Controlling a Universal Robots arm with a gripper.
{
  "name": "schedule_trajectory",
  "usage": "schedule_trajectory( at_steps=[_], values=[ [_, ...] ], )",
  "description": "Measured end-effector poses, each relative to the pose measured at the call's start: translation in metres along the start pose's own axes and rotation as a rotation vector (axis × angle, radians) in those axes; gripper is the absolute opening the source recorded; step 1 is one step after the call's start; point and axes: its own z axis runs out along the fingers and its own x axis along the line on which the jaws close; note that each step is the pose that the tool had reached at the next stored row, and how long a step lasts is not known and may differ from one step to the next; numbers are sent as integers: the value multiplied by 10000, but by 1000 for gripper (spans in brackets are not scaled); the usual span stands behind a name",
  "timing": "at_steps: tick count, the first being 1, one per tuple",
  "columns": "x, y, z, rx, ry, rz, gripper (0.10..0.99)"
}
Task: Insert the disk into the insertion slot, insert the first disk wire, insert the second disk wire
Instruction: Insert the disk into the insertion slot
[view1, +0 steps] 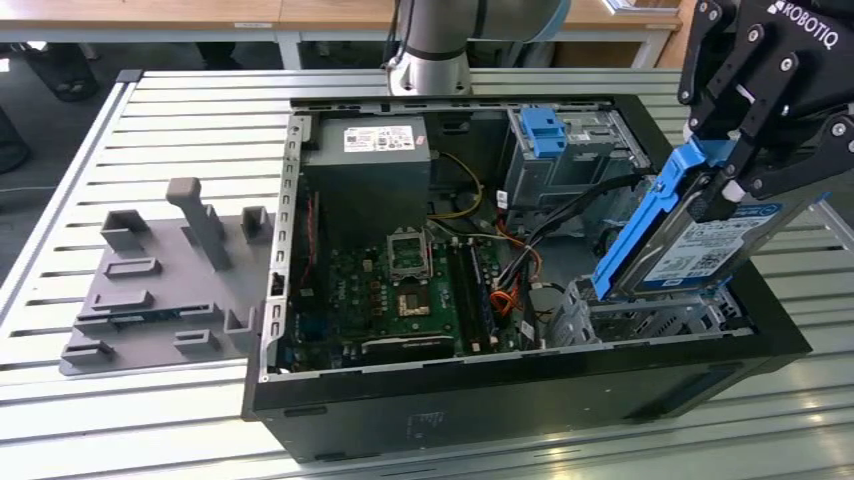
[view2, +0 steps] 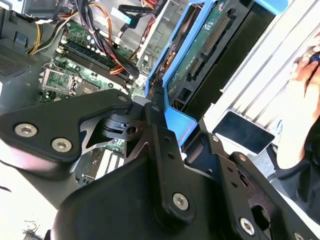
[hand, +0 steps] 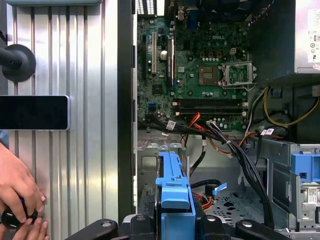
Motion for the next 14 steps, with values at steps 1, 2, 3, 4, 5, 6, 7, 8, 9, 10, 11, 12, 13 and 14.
schedule_trajectory(
  at_steps=[1,2,3,4,5,6,7,8,9,10,11,12,13,14],
  values=[
    [-14,1,8,-1,-1,-46,369],
    [-23,1,15,-1,-2,-71,369],
    [-30,1,23,-1,-2,-80,369],
    [-35,2,30,-1,-3,-80,369],
    [-40,2,37,-1,-3,-80,369],
    [-46,2,42,-1,-3,-80,369],
    [-54,3,46,-1,-2,-80,369],
    [-61,3,53,-1,-2,-80,369],
    [-67,3,62,-1,-2,-80,369],
    [-71,3,72,-1,-2,-80,369],
    [-75,4,82,-1,-3,-80,369],
    [-78,4,93,-1,-3,-80,369],
    [-82,4,104,-1,-3,-80,369],
    [-86,5,112,-1,-3,-80,369]
  ],
)
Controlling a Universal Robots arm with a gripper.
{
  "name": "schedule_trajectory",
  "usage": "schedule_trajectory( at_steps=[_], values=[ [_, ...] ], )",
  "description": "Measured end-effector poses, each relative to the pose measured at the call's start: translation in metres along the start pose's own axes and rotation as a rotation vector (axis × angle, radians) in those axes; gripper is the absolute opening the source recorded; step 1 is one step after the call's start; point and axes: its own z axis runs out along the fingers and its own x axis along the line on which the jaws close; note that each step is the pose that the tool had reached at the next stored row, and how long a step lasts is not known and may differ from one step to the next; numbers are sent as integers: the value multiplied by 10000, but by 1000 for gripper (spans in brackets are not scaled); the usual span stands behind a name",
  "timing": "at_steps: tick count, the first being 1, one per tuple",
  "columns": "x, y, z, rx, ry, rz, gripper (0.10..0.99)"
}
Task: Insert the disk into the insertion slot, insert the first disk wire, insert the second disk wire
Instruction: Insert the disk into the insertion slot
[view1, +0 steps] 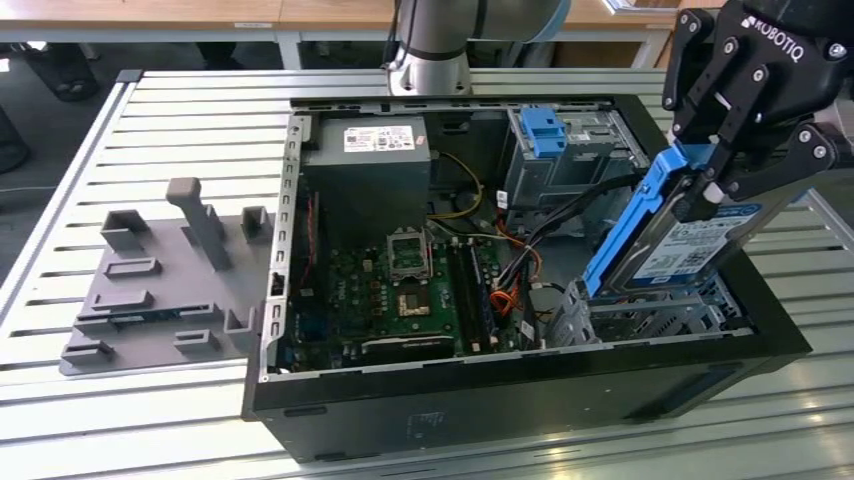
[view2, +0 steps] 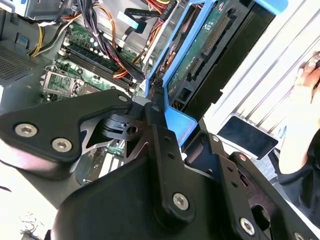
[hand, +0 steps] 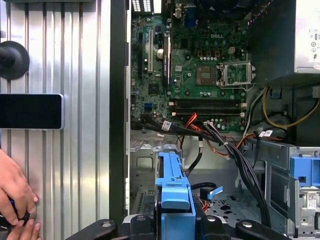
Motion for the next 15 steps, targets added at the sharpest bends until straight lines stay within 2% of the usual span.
schedule_trajectory(
  at_steps=[15],
  values=[
    [-30,-4,89,1,-2,15,369]
  ],
)
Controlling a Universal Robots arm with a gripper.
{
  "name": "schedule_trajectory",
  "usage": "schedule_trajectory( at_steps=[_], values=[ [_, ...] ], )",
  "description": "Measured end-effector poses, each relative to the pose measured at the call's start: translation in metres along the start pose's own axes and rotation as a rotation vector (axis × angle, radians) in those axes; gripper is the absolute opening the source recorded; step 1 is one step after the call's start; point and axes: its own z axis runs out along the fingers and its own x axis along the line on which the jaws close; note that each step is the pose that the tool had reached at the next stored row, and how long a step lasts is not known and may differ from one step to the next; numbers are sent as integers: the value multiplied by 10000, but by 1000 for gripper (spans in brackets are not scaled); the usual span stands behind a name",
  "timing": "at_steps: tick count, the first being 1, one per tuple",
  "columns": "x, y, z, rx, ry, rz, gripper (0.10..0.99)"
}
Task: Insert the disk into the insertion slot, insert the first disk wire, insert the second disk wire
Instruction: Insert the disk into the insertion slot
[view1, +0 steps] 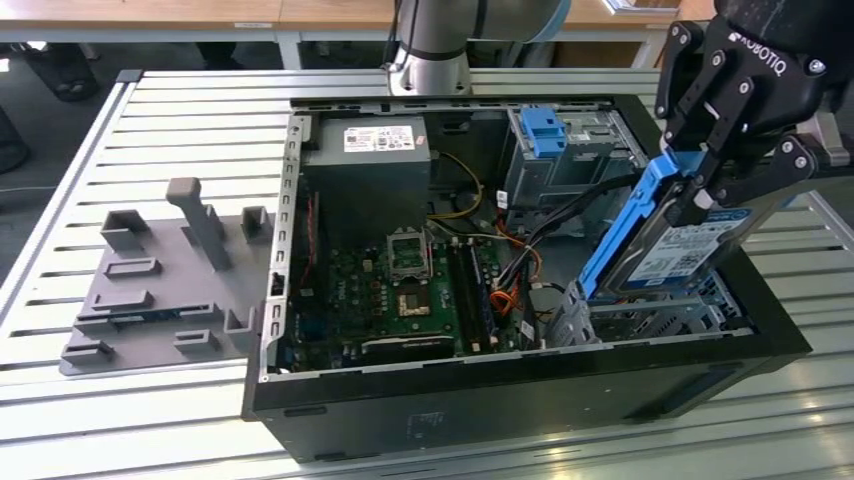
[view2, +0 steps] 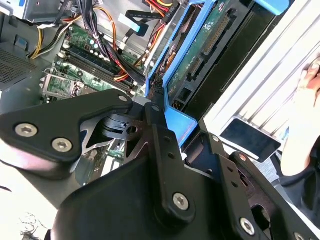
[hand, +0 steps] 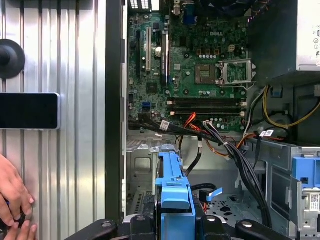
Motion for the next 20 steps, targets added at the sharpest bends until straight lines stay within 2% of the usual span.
schedule_trajectory(
  at_steps=[20],
  values=[
    [0,2,116,-1,5,167,369]
  ],
)
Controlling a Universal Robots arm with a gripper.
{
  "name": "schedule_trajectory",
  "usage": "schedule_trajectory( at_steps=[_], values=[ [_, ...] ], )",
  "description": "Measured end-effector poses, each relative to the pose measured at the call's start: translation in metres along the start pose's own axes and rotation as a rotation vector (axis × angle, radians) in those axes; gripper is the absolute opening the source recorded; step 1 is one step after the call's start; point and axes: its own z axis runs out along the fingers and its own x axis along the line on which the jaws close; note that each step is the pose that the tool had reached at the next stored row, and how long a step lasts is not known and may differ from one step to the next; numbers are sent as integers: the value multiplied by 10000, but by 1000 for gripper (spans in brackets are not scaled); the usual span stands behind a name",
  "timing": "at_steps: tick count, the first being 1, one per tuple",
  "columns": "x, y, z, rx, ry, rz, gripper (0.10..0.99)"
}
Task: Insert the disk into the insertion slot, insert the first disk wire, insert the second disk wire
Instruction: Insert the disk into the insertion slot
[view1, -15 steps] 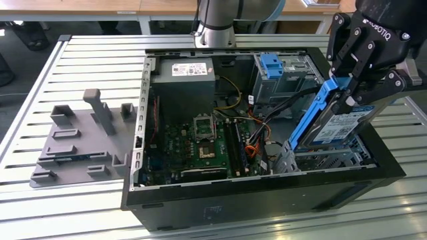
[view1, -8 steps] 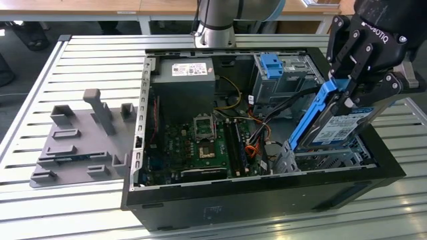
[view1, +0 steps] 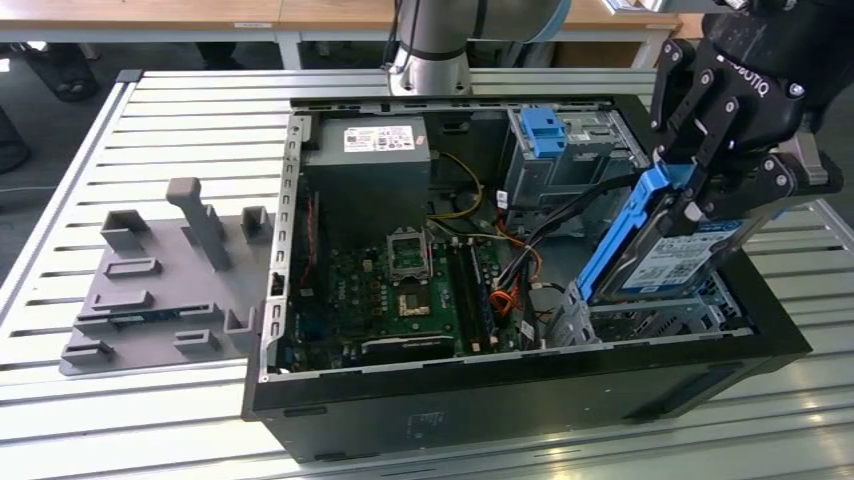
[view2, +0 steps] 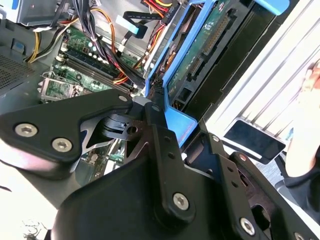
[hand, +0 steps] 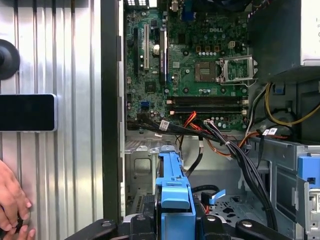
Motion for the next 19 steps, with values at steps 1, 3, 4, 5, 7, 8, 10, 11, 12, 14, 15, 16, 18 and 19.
schedule_trajectory(
  at_steps=[1,3,4,5,7,8,10,11,12,14,15,16,18,19],
  values=[
    [0,0,8,-2,0,0,369],
    [0,0,23,-6,1,0,369],
    [0,1,30,-8,0,0,369],
    [0,1,38,-9,0,0,369],
    [0,1,53,-12,1,0,369],
    [0,2,62,-13,0,0,369],
    [1,2,81,-16,1,0,369],
    [1,2,91,-17,1,0,369],
    [1,3,102,-19,1,0,369],
    [1,3,123,-21,0,0,369],
    [1,4,133,-23,1,0,369],
    [1,4,144,-24,0,0,369],
    [1,4,162,-28,1,0,369],
    [1,5,172,-31,1,0,369]
  ],
)
